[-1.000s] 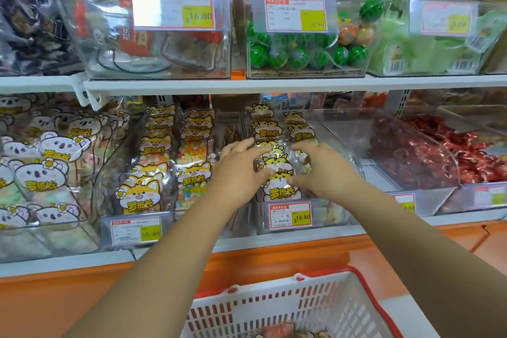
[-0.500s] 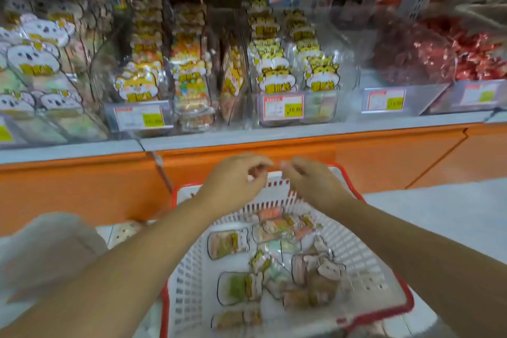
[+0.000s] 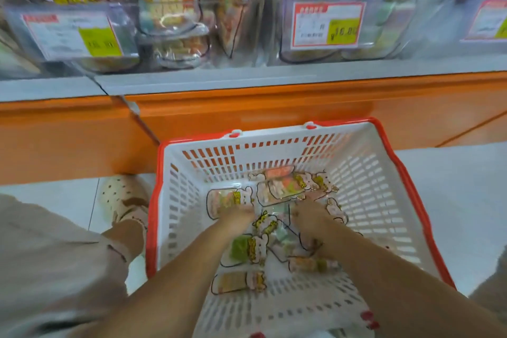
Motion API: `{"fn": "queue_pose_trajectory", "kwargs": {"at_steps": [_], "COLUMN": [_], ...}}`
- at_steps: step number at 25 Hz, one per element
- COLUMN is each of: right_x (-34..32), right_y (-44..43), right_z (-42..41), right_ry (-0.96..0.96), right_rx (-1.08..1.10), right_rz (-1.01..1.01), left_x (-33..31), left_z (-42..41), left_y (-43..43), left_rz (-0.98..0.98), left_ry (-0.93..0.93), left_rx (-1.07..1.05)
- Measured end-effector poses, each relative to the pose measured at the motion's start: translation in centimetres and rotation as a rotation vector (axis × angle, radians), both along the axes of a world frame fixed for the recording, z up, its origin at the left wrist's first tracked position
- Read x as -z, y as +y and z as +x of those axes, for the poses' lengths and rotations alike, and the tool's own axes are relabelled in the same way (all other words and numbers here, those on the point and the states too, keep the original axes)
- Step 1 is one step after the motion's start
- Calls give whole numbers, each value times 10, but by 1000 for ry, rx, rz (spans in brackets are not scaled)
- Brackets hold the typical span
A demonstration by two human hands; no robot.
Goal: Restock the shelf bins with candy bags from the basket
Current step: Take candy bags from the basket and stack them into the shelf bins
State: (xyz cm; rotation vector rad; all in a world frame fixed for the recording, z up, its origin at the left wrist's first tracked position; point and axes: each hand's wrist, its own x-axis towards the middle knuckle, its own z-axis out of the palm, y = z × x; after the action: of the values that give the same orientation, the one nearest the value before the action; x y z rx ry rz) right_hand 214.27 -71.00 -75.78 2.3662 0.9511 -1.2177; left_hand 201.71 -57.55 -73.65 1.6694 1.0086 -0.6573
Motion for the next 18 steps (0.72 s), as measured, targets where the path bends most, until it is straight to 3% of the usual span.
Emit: {"fn": "queue_pose_trajectory", "kwargs": {"at_steps": [2, 6, 9, 15, 18], "right_x": [3, 8, 20, 43, 37], "right_y": [4, 7, 11, 20, 19], "right_z": [-5, -22, -41, -27, -20], "right_ry": [-54, -183, -337, -32, 129], "right_rx": [65, -4, 125, 708, 731], "right_rz": [-9, -106, -39, 97, 169], "left_x": [11, 21, 26, 26, 22], "left_z": [5, 9, 11, 8, 8], "left_y": [-1, -1, 0, 7, 11], "left_rz": [-12, -67, -81, -146, -162], "left_ry": [17, 70, 69, 105, 57], "left_rx": [-35, -85, -132, -191, -248]}}
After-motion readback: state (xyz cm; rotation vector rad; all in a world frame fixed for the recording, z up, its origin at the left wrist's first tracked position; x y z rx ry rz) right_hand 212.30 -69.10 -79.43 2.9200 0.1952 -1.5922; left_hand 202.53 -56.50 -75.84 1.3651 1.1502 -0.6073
